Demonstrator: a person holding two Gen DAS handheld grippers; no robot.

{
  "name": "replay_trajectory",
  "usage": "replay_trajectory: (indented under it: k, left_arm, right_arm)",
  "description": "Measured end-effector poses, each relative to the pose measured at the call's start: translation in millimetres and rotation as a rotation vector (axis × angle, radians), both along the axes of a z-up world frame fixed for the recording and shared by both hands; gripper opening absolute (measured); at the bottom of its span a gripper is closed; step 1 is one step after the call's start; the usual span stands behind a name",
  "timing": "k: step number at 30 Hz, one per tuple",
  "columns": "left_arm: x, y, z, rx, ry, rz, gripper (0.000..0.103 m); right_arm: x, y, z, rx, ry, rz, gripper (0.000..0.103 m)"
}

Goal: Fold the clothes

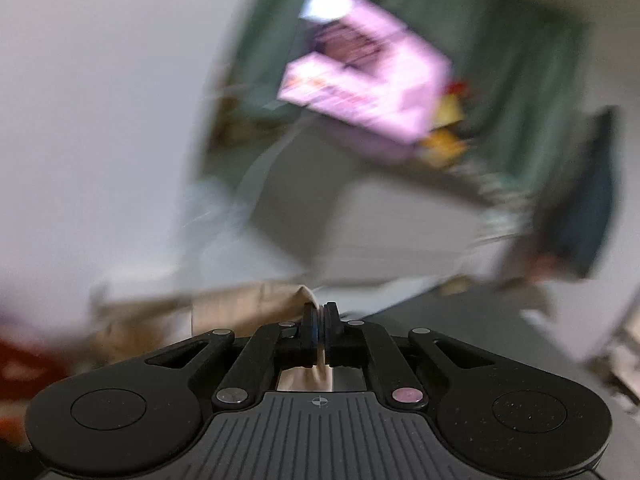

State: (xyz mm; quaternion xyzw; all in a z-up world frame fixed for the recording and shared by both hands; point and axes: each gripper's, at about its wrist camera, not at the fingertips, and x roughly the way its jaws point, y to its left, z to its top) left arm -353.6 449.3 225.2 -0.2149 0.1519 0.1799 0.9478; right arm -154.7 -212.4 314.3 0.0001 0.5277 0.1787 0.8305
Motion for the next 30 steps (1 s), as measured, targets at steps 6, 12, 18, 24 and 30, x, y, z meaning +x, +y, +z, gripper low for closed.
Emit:
replay_trajectory:
  k: [6,12,18,24,30]
  left_arm:
    - [50.6,-82.5,78.4,0.002,-0.226,-0.303,0.0]
    - [119.7,-190.7,111.6,-0.047,-0.314,-0.559,0.001]
    - [130.8,-237.7,64.5,0.024,-0.098,-0.468,0.035]
    - [103.6,-182.3,-2.1,0.266,0.265,-0.036,0.089]
    - [112.0,-116.3,-62.8,0.348,0.585,0.12,0.089]
  right_arm:
    - [7.4,9.5,5.6,0.031,-0.002,-0.022,0.103]
    - [11.9,14.0,20.5,0.097,-0.03,-0.051,0.103]
    - [10.7,16.9,19.3,0.127,-0.045,0.017,0.103]
    - [11.9,10.7,-5.2,0.112,0.078,0.003,0.103]
    - [9.2,7.6,-18.8,0.058,0.117,-0.023,0.103]
